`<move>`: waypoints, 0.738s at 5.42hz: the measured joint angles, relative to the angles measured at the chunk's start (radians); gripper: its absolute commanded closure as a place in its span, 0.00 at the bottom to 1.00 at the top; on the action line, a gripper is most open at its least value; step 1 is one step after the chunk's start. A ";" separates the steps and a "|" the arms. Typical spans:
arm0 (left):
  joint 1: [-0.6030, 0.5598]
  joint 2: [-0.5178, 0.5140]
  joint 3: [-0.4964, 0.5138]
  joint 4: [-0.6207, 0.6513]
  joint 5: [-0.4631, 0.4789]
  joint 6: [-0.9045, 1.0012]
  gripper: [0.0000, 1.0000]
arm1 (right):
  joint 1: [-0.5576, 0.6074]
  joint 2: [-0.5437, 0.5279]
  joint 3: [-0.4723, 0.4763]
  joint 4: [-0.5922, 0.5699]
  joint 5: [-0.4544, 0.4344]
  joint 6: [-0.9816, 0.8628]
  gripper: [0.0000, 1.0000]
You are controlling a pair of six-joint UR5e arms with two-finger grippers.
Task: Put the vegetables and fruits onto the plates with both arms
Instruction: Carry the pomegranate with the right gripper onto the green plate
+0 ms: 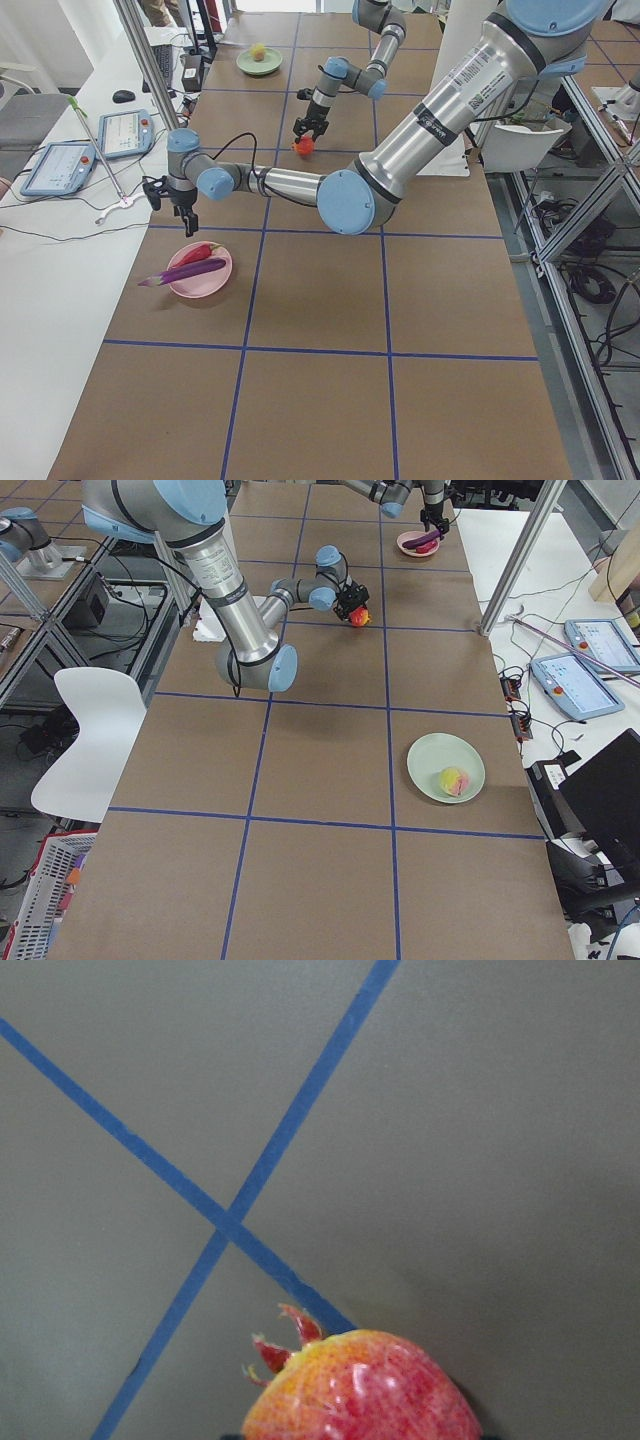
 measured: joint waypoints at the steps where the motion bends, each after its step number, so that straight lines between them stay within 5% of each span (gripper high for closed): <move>1: 0.000 -0.001 -0.016 0.005 0.000 -0.007 0.00 | 0.063 -0.015 0.033 -0.034 0.042 -0.077 1.00; 4: 0.035 -0.002 -0.070 0.007 0.000 -0.062 0.00 | 0.360 -0.176 0.059 -0.145 0.102 -0.506 1.00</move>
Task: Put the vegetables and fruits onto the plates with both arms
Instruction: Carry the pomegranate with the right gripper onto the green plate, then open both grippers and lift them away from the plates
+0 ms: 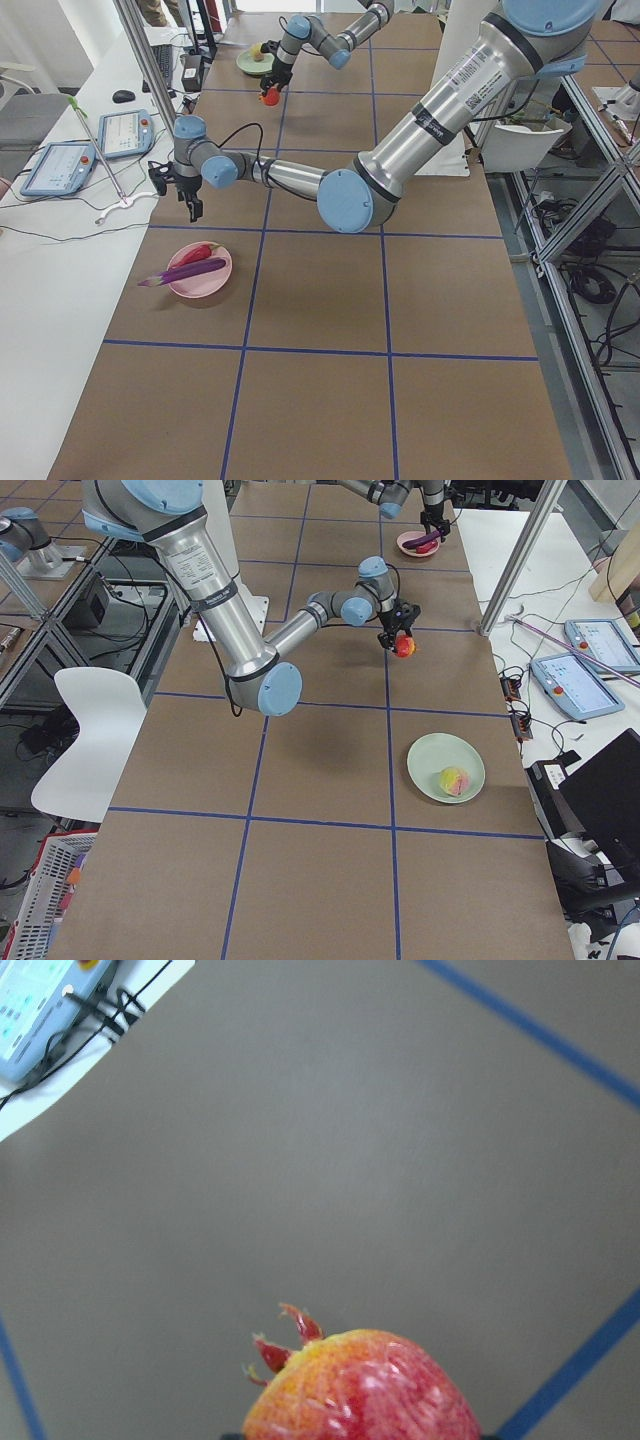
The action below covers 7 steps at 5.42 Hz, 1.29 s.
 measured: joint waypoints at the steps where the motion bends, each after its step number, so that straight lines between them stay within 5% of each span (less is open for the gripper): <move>1: 0.019 0.000 -0.013 0.000 0.000 -0.025 0.00 | 0.099 -0.057 -0.035 0.002 -0.002 -0.137 1.00; 3: 0.037 -0.001 -0.028 0.000 0.000 -0.052 0.00 | 0.214 -0.103 -0.138 0.009 -0.010 -0.309 1.00; 7: 0.050 -0.002 -0.061 0.024 0.000 -0.084 0.00 | 0.207 -0.096 -0.306 0.088 -0.015 -0.338 1.00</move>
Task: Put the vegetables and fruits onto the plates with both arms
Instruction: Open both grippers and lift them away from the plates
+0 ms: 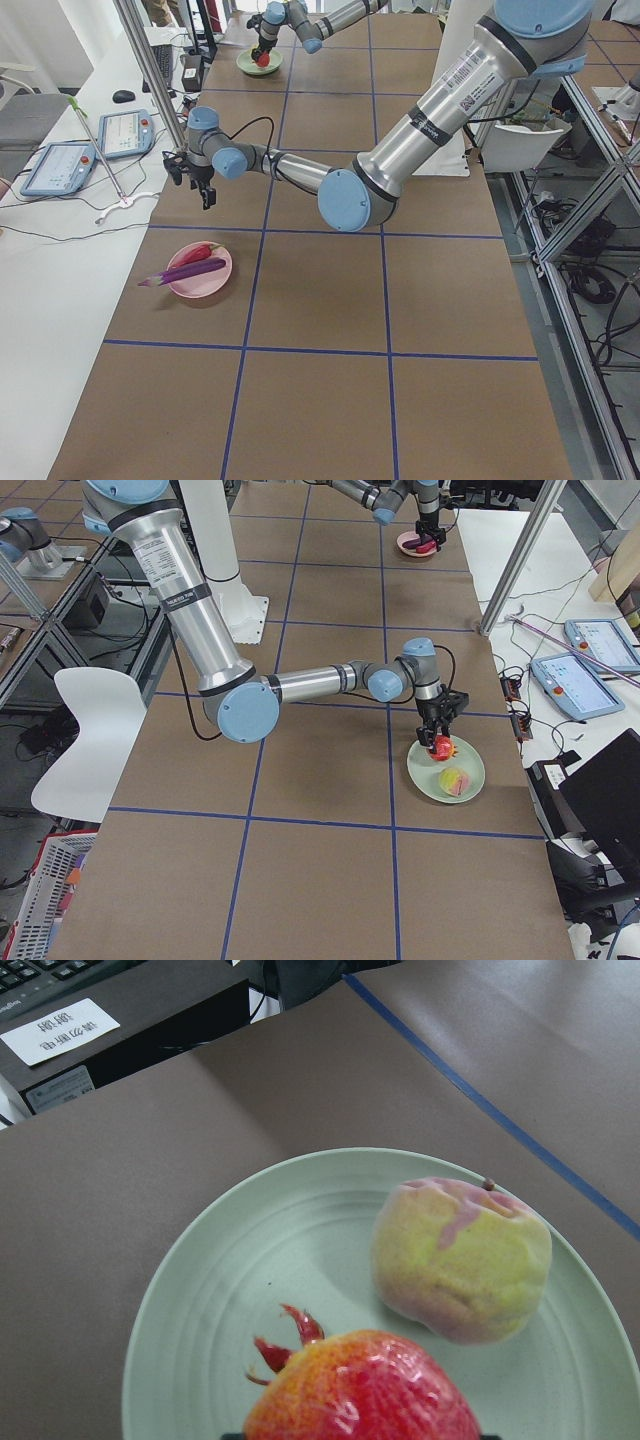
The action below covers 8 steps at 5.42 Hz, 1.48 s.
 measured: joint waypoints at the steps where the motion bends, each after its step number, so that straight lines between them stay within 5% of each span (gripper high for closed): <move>1: 0.006 0.001 -0.007 0.005 0.001 -0.014 0.00 | -0.001 0.003 -0.017 0.007 0.000 -0.001 1.00; 3: 0.009 0.001 -0.009 0.007 0.001 -0.019 0.00 | -0.002 0.012 -0.038 0.010 0.000 -0.002 1.00; 4: 0.009 0.001 -0.010 0.007 0.001 -0.019 0.00 | -0.002 0.013 -0.042 0.012 0.000 -0.002 0.01; 8: 0.009 -0.004 -0.009 0.007 0.001 -0.020 0.00 | 0.002 0.011 -0.054 0.074 -0.011 -0.023 0.00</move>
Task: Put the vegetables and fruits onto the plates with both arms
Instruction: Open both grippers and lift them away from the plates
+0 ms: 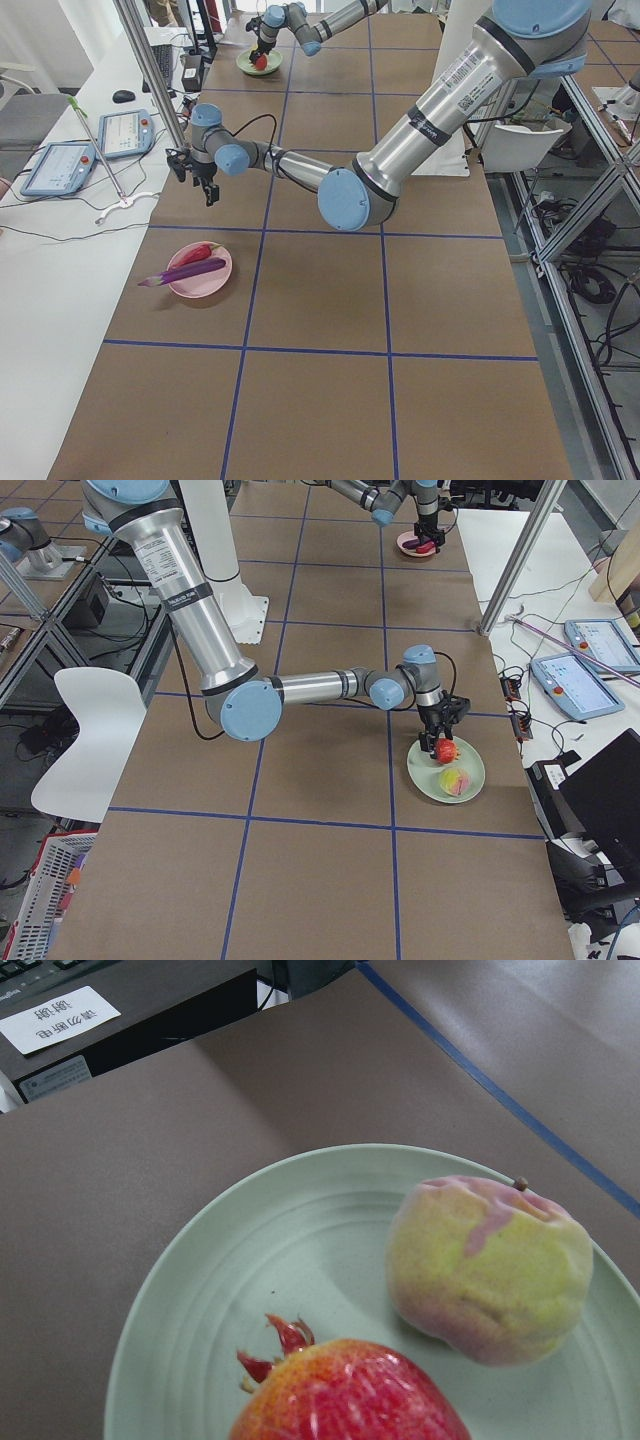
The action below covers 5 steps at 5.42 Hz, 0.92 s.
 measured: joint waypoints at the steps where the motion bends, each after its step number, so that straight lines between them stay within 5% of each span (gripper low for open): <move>1: 0.000 -0.001 0.000 0.000 0.000 0.000 0.00 | 0.004 0.001 0.004 0.001 0.001 -0.013 0.00; 4: 0.001 0.006 -0.099 0.074 -0.003 0.005 0.00 | 0.032 -0.033 0.120 -0.009 0.041 -0.102 0.00; 5: 0.003 0.047 -0.181 0.082 -0.007 0.012 0.00 | 0.035 -0.078 0.198 -0.011 0.116 -0.123 0.00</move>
